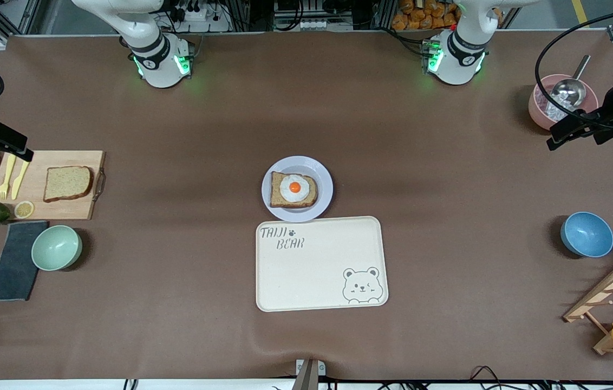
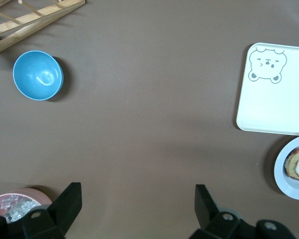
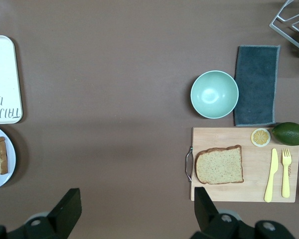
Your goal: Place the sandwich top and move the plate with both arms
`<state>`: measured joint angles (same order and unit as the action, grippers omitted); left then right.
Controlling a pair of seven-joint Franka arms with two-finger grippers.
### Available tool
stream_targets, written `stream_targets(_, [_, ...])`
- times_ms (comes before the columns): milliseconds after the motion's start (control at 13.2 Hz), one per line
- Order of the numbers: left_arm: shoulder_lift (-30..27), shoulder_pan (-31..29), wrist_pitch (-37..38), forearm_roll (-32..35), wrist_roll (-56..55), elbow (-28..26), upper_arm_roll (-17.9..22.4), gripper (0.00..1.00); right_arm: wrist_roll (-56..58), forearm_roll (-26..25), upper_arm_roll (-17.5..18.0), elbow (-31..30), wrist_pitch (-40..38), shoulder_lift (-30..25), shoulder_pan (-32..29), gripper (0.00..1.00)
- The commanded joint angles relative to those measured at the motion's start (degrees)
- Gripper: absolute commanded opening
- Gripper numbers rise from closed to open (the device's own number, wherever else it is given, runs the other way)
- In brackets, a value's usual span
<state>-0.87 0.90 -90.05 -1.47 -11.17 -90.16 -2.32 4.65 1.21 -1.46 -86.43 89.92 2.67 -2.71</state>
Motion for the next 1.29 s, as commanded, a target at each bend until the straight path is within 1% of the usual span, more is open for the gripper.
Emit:
stream_targets(0, [0.5,0.6,1.3,1.6,0.7,1.6,-0.1,1.0,-1.2,-1.1,0.1,0.3,-0.4,-0.1,0.2,1.0])
stream_targets(228, [1.1,0.6,1.3,1.6,0.7,1.7,-0.1,1.0,-1.2,-1.0,0.1,0.3,-0.4,-0.1,0.2,1.0])
stream_targets(456, [1.9,0.4,1.3,1.6,0.6,3.1,-0.1,1.0,-1.1,-0.9,0.0,0.2,-0.4,0.1,-0.1,1.0])
stream_targets(835, [2.2,0.6,1.3,1.3,0.0,2.7,-0.3,1.0,-0.5,-0.8,-0.2,-0.4,-0.6,1.2,-2.0,1.0])
stream_targets(1063, [2.5,0.5,1.2,0.9,0.0,2.7,-0.3,1.0,-0.5,-0.4,-0.2,-0.6,-0.7,3.0,-5.5,1.0])
stream_targets(1215, [2.6,0.2,0.9,0.8,0.0,2.9,-0.3,1.0,-0.6,0.9,-0.1,-2.5,-0.4,3.4,-7.8,1.0])
